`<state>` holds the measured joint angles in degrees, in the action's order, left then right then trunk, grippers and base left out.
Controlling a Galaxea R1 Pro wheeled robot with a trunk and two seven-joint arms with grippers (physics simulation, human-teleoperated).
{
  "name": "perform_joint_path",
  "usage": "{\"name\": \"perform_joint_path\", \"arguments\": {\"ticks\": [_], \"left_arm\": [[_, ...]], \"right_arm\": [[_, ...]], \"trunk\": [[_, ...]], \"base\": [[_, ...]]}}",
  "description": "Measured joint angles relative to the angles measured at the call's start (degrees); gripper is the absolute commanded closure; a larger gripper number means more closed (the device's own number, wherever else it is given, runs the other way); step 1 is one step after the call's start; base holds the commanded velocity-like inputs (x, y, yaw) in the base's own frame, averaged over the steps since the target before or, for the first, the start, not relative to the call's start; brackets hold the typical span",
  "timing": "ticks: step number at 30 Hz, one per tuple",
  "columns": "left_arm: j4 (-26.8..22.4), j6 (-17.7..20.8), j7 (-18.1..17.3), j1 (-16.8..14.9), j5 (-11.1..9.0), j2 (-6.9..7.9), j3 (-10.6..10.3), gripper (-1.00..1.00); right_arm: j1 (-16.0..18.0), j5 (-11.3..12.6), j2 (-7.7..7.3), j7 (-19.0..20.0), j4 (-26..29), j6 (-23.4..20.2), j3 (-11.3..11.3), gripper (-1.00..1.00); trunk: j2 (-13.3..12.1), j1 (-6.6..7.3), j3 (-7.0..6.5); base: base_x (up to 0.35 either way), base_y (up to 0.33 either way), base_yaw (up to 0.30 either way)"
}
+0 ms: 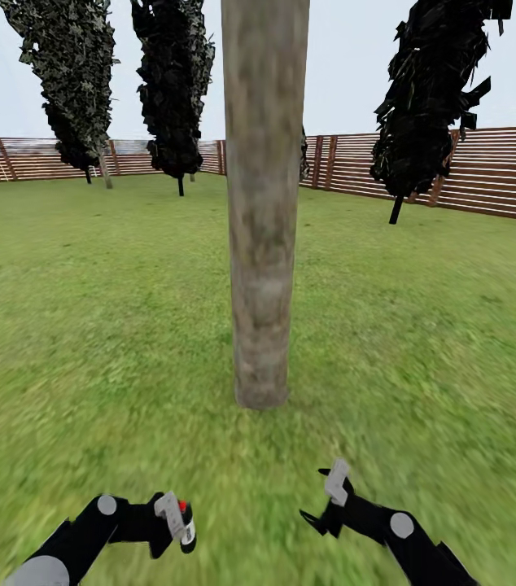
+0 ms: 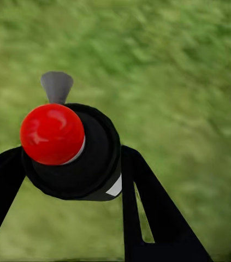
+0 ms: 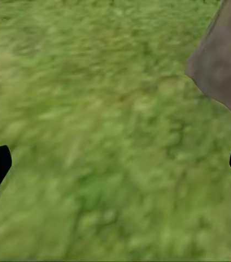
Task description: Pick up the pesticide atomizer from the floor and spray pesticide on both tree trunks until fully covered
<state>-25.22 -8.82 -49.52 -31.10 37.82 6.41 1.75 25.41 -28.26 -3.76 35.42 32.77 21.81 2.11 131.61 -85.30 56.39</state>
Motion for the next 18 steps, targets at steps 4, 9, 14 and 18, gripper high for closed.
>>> {"name": "perform_joint_path", "arguments": {"ticks": [4,9,14,18], "left_arm": [[0.0,1.9,-3.3,-0.7,4.5,0.06,0.0,1.00],[0.0,1.9,-2.9,-0.7,4.5,0.20,0.1,1.00],[0.1,1.8,-1.3,-0.8,4.4,0.24,-0.2,1.00],[0.1,1.8,0.0,-0.9,4.5,0.15,-0.3,1.00]], "right_arm": [[0.8,-0.1,-0.06,4.3,0.1,-0.2,0.3,-1.00],[0.8,0.0,-0.29,4.3,0.1,-0.2,0.4,-1.00],[0.8,0.0,1.07,4.3,-0.4,-0.2,0.4,-1.00],[0.8,0.0,1.18,4.3,-0.4,-0.2,0.5,-1.00]], "trunk": [[0.0,0.00,0.00],[0.0,0.00,0.00],[0.0,0.00,0.00],[0.0,0.00,0.00]], "base": [[0.000,0.000,0.000],[0.000,0.000,0.000],[0.000,0.000,0.000],[0.000,0.000,0.000]]}}
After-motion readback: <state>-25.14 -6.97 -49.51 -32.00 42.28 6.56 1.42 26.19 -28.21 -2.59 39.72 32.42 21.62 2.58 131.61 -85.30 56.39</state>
